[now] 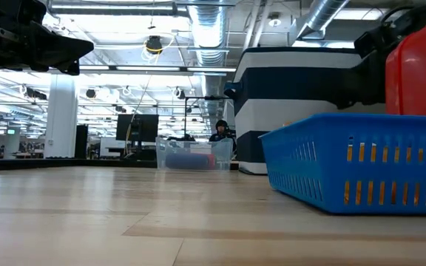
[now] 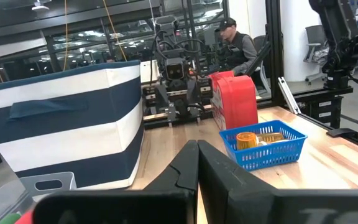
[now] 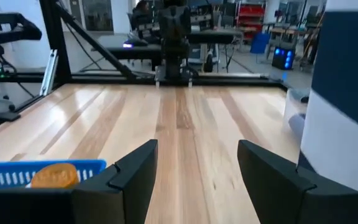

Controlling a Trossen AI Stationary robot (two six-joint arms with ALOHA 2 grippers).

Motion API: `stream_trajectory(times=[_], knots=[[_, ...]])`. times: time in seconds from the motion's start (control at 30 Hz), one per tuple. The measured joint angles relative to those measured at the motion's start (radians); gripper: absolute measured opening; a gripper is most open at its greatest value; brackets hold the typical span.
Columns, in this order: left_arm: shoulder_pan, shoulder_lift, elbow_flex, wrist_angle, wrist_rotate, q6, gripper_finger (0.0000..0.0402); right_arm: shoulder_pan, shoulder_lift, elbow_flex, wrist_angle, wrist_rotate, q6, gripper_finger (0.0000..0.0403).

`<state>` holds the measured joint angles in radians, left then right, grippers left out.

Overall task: Pick & Place Medicine items
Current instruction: Return to Home Position

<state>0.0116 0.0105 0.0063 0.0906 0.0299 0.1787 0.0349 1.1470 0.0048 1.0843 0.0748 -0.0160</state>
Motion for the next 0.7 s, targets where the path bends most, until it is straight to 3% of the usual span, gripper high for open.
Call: stream_trajectory(times=[0.43,0.7], knots=[[0.000,0.000,0.000,0.000,0.000,0.000,0.0000,-0.012,-0.388,0.000,-0.516,0.000,0.070,0.0219],[0.000,0.000,0.000,0.000,0.000,0.000,0.0000,-0.012,-0.699,0.001,-0.864,0.000,0.122,0.0219]])
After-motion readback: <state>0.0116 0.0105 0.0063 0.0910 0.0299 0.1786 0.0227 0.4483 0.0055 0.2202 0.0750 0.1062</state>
